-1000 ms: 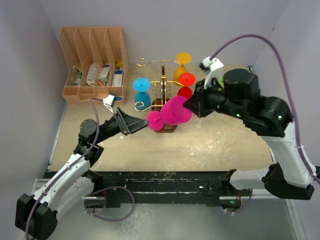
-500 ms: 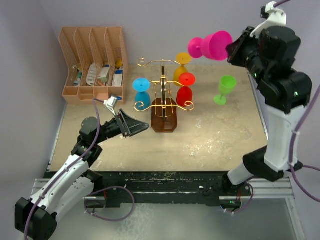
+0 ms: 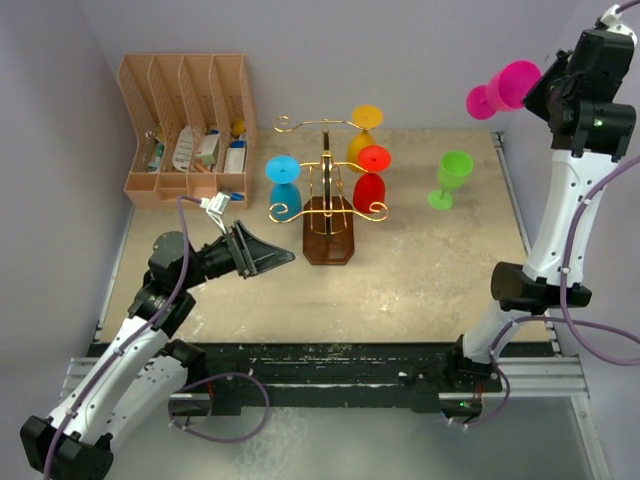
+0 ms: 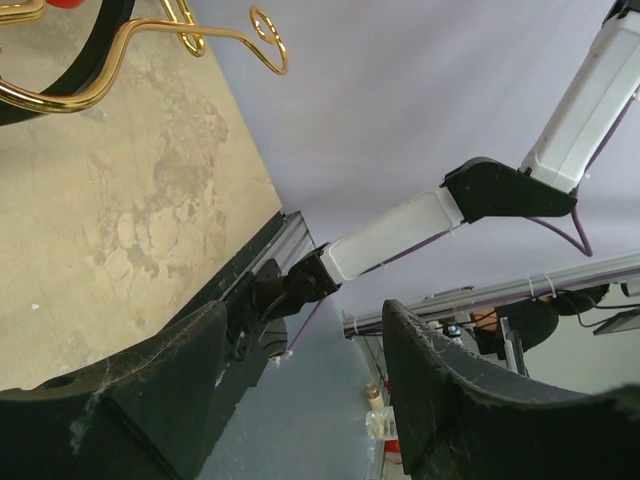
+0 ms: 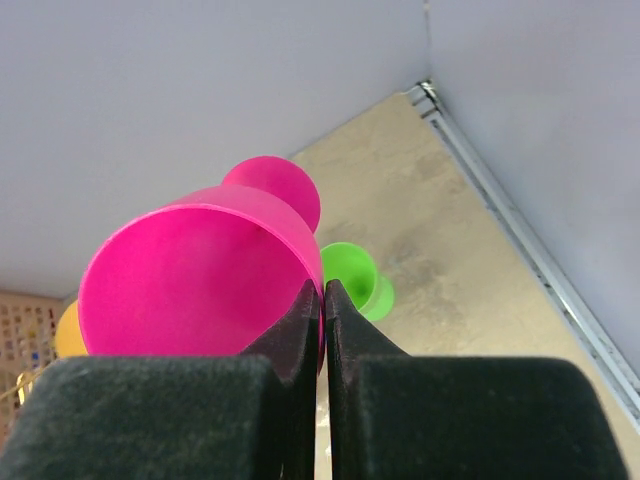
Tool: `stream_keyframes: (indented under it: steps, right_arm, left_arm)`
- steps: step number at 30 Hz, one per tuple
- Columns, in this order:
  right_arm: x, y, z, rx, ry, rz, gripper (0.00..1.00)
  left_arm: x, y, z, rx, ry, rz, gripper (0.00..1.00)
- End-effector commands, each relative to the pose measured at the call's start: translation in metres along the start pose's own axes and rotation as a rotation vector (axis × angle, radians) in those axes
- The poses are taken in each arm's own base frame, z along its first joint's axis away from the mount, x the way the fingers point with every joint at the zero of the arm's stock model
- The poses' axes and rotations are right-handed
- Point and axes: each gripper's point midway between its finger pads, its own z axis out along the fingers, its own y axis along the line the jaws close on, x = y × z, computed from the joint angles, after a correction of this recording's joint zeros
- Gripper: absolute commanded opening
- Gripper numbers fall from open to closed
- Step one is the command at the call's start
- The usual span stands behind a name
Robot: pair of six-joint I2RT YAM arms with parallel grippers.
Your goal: Take the wine glass off the wine glass rack
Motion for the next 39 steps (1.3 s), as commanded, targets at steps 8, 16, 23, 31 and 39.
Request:
stream_keyframes:
  steps: [8, 16, 23, 31, 39]
  right_arm:
    - [0.041, -0.053, 0.064, 0.15, 0.128, 0.01, 0.0]
    - [0.077, -0.09, 0.095, 0.264, 0.189, 0.009, 0.0]
    - [0.083, -0.099, 0.1, 0.286, 0.187, 0.019, 0.0]
    - [0.063, -0.097, 0.088, 0.271, 0.139, 0.025, 0.0]
    - [0.055, -0.079, 0.081, 0.175, 0.126, 0.039, 0.0]
  left_arm:
    - [-0.003, -0.02, -0.007, 0.024, 0.011, 0.082, 0.66]
    - [-0.001, -0.022, -0.011, 0.026, 0.008, 0.086, 0.66]
    - [-0.001, -0.026, -0.014, 0.02, 0.01, 0.102, 0.66]
    - [-0.001, -0.017, -0.008, 0.012, 0.016, 0.087, 0.66]
    - [-0.001, -0.007, -0.001, 0.006, 0.022, 0.068, 0.66]
